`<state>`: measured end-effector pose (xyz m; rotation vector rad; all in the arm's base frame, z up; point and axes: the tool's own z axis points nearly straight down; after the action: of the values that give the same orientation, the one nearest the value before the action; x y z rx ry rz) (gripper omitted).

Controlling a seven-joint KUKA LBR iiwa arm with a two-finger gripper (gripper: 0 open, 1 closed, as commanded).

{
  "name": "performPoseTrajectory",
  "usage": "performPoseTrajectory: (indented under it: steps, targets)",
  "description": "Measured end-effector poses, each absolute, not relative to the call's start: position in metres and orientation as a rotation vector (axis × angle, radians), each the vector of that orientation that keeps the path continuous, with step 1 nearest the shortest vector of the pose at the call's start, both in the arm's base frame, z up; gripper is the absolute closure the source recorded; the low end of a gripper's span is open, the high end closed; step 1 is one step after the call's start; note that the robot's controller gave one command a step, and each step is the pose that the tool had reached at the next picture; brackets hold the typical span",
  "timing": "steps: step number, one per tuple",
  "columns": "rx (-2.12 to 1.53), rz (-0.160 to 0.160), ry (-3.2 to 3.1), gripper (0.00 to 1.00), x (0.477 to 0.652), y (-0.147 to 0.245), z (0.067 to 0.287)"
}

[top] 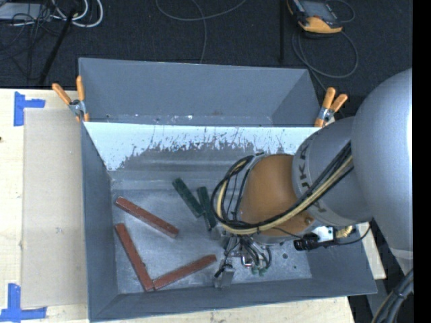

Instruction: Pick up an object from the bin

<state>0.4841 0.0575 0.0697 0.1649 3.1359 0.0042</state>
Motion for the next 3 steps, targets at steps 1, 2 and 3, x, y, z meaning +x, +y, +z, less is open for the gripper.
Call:
performPoseTrajectory:
  steps: [1,2,3]
  targets:
    - [0.164,-0.001,3.139,1.00,0.483,0.055,0.069]
    - [0.163,-0.001,3.136,0.00,0.484,0.055,0.070]
    - [-0.112,0.000,3.128,0.00,0.479,0.091,0.072]
